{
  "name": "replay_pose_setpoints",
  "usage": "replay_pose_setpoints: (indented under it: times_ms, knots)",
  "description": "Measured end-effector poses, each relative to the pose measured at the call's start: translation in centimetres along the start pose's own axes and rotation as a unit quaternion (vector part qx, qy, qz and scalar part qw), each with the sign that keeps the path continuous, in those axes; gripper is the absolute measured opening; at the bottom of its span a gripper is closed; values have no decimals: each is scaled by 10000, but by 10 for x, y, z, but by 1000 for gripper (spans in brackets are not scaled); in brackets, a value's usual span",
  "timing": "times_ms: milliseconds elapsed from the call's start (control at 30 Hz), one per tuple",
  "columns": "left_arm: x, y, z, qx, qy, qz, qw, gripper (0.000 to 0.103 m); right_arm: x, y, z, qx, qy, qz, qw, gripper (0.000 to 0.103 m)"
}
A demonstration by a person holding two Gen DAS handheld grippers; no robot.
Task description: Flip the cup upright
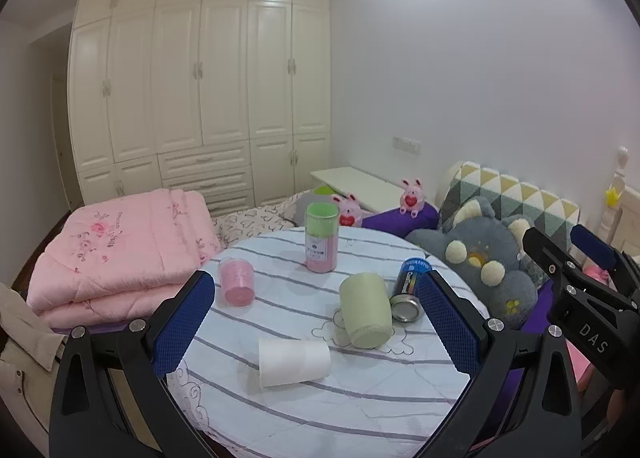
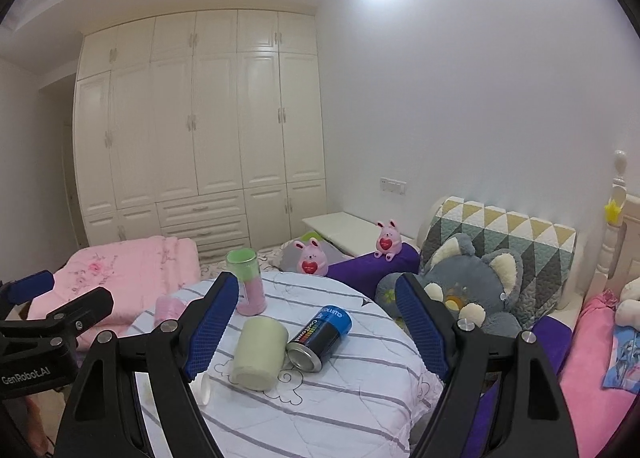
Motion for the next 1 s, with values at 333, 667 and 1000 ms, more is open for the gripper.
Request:
replay_pose_setpoints:
  times_ms: [333, 667, 1000]
  knots:
    - [-1, -2, 8, 57, 79, 48, 9999, 103, 6, -8, 12, 192, 30, -10, 9998, 82]
    - [-6, -1, 17, 62, -40, 51, 10000, 103, 8, -8, 16, 219, -18, -41, 9998, 82]
    - [-10, -2, 28, 31, 57, 169, 9998, 103, 9, -10, 26, 339, -25, -10, 9994, 82]
Point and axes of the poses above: each gripper's, at about its wrist camera, not at the fingertips, and z roughly the way its jaws point, x to its left, y to its top, the point moved 9 cm from there along z, roughly the way its jaws point, and after that the axes turned 4 degrees about x, right-handed, at the moved point
